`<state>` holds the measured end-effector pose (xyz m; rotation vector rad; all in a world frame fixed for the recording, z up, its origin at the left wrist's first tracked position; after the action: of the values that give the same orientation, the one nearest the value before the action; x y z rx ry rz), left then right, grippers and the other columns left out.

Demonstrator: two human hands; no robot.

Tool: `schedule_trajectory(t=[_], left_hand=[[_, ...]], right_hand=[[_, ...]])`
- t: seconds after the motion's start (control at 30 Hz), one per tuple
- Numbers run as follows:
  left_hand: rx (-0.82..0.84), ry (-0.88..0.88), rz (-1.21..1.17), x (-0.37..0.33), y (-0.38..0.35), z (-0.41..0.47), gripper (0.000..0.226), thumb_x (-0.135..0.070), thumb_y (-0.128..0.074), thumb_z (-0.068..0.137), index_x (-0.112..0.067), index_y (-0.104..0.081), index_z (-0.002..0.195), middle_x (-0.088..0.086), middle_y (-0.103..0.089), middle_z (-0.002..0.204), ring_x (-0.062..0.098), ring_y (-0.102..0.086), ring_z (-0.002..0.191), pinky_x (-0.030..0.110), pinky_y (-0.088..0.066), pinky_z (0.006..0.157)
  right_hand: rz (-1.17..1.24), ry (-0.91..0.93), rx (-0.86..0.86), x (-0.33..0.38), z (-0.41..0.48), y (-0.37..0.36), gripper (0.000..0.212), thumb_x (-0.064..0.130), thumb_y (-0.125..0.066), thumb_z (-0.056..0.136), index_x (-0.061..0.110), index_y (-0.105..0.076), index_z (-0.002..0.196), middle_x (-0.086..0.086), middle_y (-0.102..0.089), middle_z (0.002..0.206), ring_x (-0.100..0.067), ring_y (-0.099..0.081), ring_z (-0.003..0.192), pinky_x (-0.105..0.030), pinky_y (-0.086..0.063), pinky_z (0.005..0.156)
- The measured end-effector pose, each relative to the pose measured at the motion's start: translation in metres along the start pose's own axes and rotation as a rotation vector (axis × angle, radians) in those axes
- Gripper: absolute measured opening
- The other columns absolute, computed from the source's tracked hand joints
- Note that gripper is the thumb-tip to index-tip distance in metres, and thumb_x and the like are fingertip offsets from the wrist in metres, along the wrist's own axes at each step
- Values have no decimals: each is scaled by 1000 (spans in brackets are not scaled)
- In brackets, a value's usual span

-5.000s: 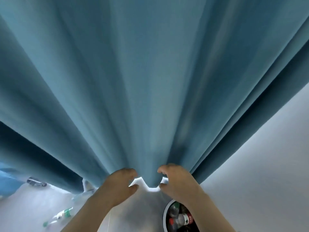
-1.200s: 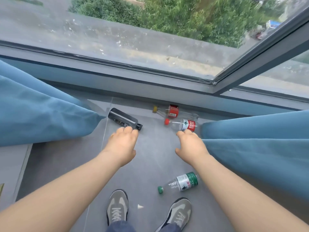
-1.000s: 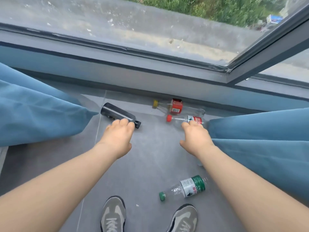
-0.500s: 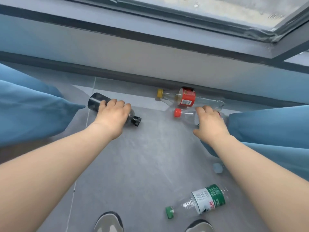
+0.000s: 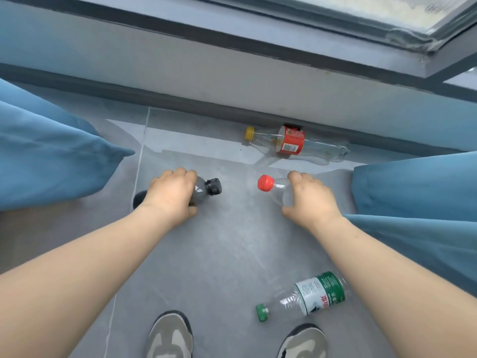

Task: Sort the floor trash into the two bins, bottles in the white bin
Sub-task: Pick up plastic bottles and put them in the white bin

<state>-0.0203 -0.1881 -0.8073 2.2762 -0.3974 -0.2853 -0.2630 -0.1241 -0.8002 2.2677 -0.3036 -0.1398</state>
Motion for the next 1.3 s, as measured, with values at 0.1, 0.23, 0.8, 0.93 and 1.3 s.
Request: schedule_trajectory(t=[0.1, 0.23, 0.8, 0.93, 1.3], left_hand=[[-6, -10, -65, -4, 18, -28, 43, -31, -65, 77, -13, -44, 111, 6, -51, 112, 29, -49, 104, 36, -44, 83], [-37, 23, -214, -11, 52, -74, 40, -29, -66, 74, -14, -44, 105, 3, -49, 106, 26, -48, 98, 32, -43, 80], [-223, 99, -560, -31, 249, -323, 37, -26, -68, 66, -20, -52, 99, -2, -56, 100, 23, -54, 97, 35, -49, 78], [-259, 63, -550, -38, 313, -395, 34, -27, -68, 66, -19, -51, 95, -1, -55, 97, 24, -54, 94, 31, -43, 71], [-341, -166, -726, -109, 441, -565, 41, -25, -73, 63, -28, -55, 100, -7, -58, 98, 16, -55, 92, 24, -41, 71]], right_hand=[[63, 5, -2, 7, -27, 18, 51, 26, -65, 78, 13, -41, 120, -9, -53, 121, -31, -52, 111, -34, -43, 80], [202, -18, -78, 17, -69, 51, 42, 26, -65, 76, 15, -42, 109, -3, -56, 112, -29, -55, 104, -31, -36, 68], [682, -125, -280, 45, -322, 256, 31, 26, -68, 71, 24, -51, 96, 5, -59, 94, -22, -57, 87, -31, -45, 69], [770, -174, -350, 48, -400, 314, 34, 26, -70, 71, 28, -50, 99, 10, -57, 94, -18, -53, 84, -27, -38, 66], [1035, -284, -642, 3, -610, 414, 43, 27, -83, 62, 25, -56, 95, 8, -63, 91, -18, -60, 91, -30, -49, 77]])
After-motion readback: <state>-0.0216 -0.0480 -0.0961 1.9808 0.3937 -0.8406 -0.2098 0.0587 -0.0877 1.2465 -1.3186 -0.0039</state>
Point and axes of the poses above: each hand's wrist, its own z-axis towards the middle knuckle, its own y-axis out of the back of the hand, x = y × z, the point moved 4 cm from there along z, towards the middle knuckle
